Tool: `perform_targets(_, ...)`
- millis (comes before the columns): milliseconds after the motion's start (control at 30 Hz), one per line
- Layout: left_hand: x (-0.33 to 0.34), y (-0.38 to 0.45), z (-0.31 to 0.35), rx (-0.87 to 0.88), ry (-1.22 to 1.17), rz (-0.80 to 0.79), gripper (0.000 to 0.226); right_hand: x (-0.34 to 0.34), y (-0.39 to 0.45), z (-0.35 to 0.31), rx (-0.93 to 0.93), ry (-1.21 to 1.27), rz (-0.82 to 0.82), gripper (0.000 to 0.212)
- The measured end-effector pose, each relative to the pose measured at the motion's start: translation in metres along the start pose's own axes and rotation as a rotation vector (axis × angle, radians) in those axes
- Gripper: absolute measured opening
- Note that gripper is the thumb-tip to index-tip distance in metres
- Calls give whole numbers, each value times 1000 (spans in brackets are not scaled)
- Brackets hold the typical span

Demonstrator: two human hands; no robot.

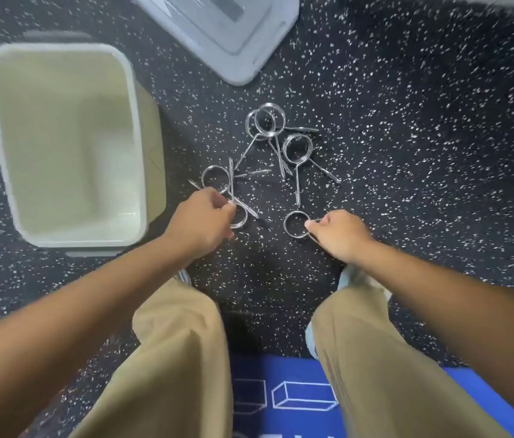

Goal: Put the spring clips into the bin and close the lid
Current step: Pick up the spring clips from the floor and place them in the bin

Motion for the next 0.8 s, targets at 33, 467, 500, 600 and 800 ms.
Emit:
perform_targets(33, 6, 9, -3, 13, 66, 4, 26, 3, 6, 3, 8, -30, 7, 52)
perform_targets(467, 40, 57, -7, 203, 639, 236, 25, 26, 47, 28, -21, -85, 135, 54)
perform_targets(500, 40, 60, -4, 230, 718, 238, 27, 26, 47, 28, -26, -89, 145, 53)
perform_targets(600, 35, 73, 5, 275, 949, 240, 21, 25, 44, 27, -35, -109, 160, 46)
perform_targets(800, 41, 81, 11, 438, 1306, 143, 21, 23, 41, 26, -53, -46, 174, 42)
Point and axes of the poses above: each hand's wrist, its own y-axis towards the middle knuckle, its own x-axis out of the palm, z = x × y, the point moved 8 cm from there along y, towards the middle knuckle, and after that the axes turned 9 degrees about y, right-handed, at the moved point
